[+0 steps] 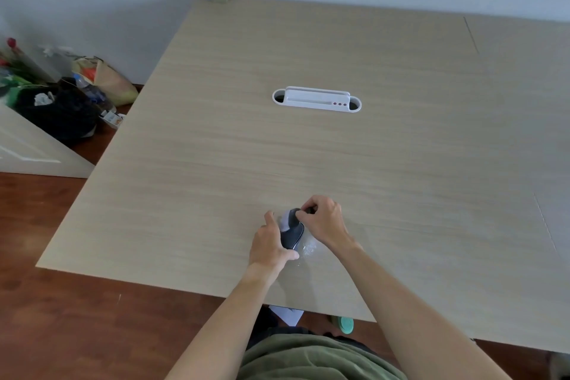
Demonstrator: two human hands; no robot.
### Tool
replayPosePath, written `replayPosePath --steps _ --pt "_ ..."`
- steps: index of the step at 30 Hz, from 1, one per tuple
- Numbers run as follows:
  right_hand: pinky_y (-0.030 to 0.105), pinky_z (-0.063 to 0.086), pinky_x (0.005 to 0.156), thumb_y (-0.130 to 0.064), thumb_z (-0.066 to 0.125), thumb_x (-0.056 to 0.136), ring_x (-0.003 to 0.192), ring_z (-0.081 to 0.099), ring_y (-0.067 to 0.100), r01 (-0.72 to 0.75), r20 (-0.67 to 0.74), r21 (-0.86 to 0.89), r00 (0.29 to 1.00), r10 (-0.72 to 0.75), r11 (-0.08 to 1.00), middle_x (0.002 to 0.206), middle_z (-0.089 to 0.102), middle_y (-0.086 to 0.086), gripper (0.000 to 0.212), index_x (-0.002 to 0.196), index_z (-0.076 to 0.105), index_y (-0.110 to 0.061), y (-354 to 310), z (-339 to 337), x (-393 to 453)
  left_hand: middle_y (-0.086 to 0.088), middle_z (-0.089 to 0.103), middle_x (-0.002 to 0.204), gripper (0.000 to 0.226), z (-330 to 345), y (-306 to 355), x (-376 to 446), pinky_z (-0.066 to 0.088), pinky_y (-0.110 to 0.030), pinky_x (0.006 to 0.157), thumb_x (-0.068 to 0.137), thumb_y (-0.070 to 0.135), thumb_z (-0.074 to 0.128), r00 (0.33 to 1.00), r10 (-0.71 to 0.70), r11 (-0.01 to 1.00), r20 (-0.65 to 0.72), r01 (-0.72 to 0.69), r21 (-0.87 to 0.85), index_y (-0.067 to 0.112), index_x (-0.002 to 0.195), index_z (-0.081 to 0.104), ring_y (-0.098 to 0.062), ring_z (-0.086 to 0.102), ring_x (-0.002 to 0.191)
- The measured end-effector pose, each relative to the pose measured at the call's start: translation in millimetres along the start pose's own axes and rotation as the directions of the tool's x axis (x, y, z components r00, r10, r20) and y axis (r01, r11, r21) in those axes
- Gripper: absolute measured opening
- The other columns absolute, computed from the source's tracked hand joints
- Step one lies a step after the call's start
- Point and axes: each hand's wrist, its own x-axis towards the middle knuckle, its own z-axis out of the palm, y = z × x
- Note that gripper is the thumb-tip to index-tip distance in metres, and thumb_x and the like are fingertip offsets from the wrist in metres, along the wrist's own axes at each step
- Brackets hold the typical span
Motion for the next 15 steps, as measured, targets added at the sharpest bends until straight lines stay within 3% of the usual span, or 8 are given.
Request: replayPosePath --steps 2,6,8,11,13,15 --pt "0.014 0.039 0.048 -0.006 0.063 0.076 0.063 0.054 0.015 0.001 0.042 -0.066 0.999 0.002 0.998 0.072 0.064 0.003 0.006 0.078 0.068 -0.003 6.3 -0.6 -0.6 -0.009 0.056 0.114 0.104 -0.5 0.2 0.4 0.053 -0.036 0.082 0.056 0.019 0.09 1.0 -0.001 1.0 0.003 0.001 0.0 0.014 0.138 0.025 -0.027 0.056 0.102" --pt "0.033 0.04 0.052 -0.002 0.053 0.078 0.062 0.052 0.024 -0.028 -0.122 -0.117 0.992 0.013 0.993 0.072 0.061 0.01 0.008 0.072 0.058 -0.002 19.4 -7.8 -0.6 -0.007 0.05 0.109 0.105 -0.7 0.8 -0.6 0.052 -0.036 0.081 0.057 0.019 0.089 1.0 -0.005 1.0 0.008 0.005 0.007 0.015 0.14 0.025 -0.027 0.054 0.1" --pt "0.026 0.042 0.051 -0.005 0.058 0.076 0.059 0.053 0.018 -0.046 -0.13 -0.014 0.991 0.044 0.999 0.066 0.062 0.004 0.007 0.072 0.064 -0.004 16.4 -12.5 -2.3 -0.006 0.049 0.108 0.104 -0.4 0.2 -0.4 0.052 -0.035 0.081 0.058 0.019 0.089 1.0 -0.005 1.0 0.006 0.005 0.003 0.014 0.14 0.026 -0.027 0.054 0.101" --pt "0.009 0.038 0.046 -0.012 0.069 0.074 0.055 0.055 0.009 -0.081 0.017 0.08 0.997 0.08 0.993 0.059 0.062 -0.005 0.003 0.074 0.072 -0.011 11.4 -13.7 -6.5 -0.009 0.053 0.116 0.104 0.5 -1.1 -0.9 0.047 -0.03 0.082 0.058 0.019 0.089 1.0 0.01 1.0 0.005 -0.009 -0.025 0.012 0.141 0.027 -0.027 0.053 0.108" --pt "0.013 0.041 0.05 -0.009 0.067 0.076 0.059 0.056 0.013 -0.057 0.015 0.028 0.998 0.057 0.998 0.066 0.065 0.0 0.003 0.076 0.07 -0.008 16.6 -10.1 -6.3 -0.008 0.053 0.114 0.101 0.2 -1.3 -1.8 0.048 -0.031 0.08 0.059 0.019 0.089 1.0 0.016 1.0 -0.001 -0.016 -0.022 0.012 0.139 0.028 -0.027 0.054 0.106" --pt "0.027 0.043 0.054 -0.004 0.061 0.078 0.063 0.054 0.02 -0.047 -0.114 -0.009 0.992 0.046 0.999 0.07 0.065 0.007 0.004 0.076 0.064 -0.003 19.5 -8.5 -4.4 -0.006 0.051 0.11 0.101 -0.1 -0.5 -3.2 0.05 -0.033 0.08 0.058 0.019 0.088 1.0 0.016 1.0 -0.006 -0.016 -0.016 0.013 0.139 0.027 -0.027 0.053 0.102"
